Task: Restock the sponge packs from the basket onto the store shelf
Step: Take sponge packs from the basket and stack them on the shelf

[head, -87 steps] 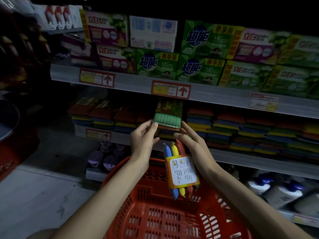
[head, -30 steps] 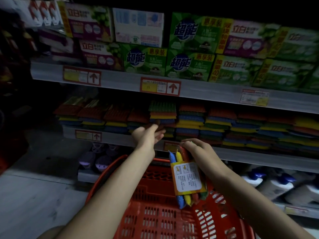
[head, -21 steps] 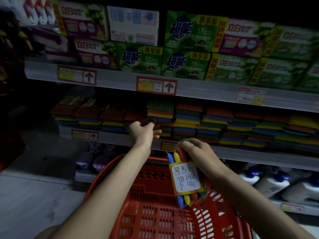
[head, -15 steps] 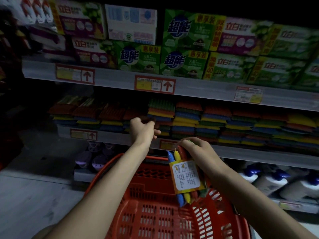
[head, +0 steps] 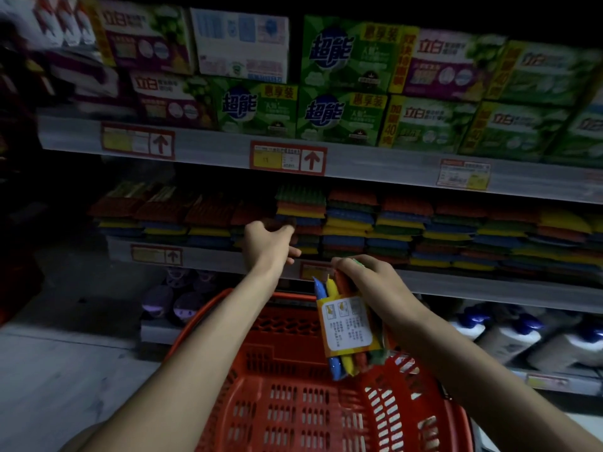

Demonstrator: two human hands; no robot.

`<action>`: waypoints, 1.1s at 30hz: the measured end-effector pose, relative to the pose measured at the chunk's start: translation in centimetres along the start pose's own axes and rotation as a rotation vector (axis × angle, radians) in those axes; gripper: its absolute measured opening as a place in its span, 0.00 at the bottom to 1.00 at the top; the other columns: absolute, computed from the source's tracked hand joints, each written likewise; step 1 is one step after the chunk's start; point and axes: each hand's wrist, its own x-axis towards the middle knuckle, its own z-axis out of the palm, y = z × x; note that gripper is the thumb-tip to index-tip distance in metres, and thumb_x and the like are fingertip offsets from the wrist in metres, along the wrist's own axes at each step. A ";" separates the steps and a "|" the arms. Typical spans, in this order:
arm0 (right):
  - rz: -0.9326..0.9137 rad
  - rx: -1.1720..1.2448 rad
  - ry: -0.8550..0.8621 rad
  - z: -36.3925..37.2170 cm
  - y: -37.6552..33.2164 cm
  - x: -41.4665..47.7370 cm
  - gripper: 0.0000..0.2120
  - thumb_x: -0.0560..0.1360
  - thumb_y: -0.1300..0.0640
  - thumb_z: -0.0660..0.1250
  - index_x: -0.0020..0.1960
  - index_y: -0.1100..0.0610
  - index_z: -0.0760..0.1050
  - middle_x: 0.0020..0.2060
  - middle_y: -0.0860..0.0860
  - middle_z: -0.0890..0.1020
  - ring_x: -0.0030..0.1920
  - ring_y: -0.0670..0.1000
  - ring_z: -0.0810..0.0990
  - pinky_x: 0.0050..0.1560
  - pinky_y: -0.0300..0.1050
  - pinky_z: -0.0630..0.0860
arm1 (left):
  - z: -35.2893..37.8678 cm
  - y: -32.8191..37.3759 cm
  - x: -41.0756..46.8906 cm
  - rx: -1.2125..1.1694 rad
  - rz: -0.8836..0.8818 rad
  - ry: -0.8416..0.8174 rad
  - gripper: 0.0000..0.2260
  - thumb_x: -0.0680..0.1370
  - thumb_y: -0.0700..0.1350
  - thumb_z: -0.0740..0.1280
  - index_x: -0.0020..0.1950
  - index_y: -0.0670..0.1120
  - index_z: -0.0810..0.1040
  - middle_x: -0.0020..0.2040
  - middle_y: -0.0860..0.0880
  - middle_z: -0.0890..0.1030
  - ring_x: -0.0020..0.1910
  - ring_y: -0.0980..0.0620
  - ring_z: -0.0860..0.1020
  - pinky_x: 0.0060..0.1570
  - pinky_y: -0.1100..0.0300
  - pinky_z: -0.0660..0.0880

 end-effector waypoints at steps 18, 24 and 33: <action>0.111 0.303 0.013 -0.1 -0.9 0.3 0.30 0.71 0.30 0.70 0.61 0.52 0.81 0.52 0.52 0.87 0.52 0.53 0.86 0.49 0.49 0.78 | -5.9 -1.9 -5.3 -0.002 0.037 -0.552 0.26 0.72 0.73 0.67 0.59 0.57 0.83 0.57 0.54 0.85 0.59 0.53 0.83 0.64 0.44 0.77; 0.160 0.299 -0.027 1.5 -0.4 -0.1 0.35 0.68 0.21 0.64 0.60 0.46 0.82 0.56 0.51 0.86 0.54 0.51 0.86 0.58 0.53 0.79 | -8.2 -4.8 -7.3 -0.118 0.147 -0.659 0.32 0.66 0.62 0.79 0.69 0.61 0.76 0.64 0.55 0.82 0.63 0.53 0.81 0.63 0.50 0.76; -0.053 0.189 -0.066 2.6 -0.7 -2.6 0.31 0.79 0.28 0.54 0.60 0.49 0.83 0.56 0.50 0.87 0.54 0.46 0.86 0.48 0.34 0.80 | -8.8 -5.3 -6.5 -0.408 0.033 -0.460 0.22 0.66 0.58 0.78 0.56 0.53 0.81 0.55 0.44 0.85 0.54 0.43 0.84 0.58 0.39 0.78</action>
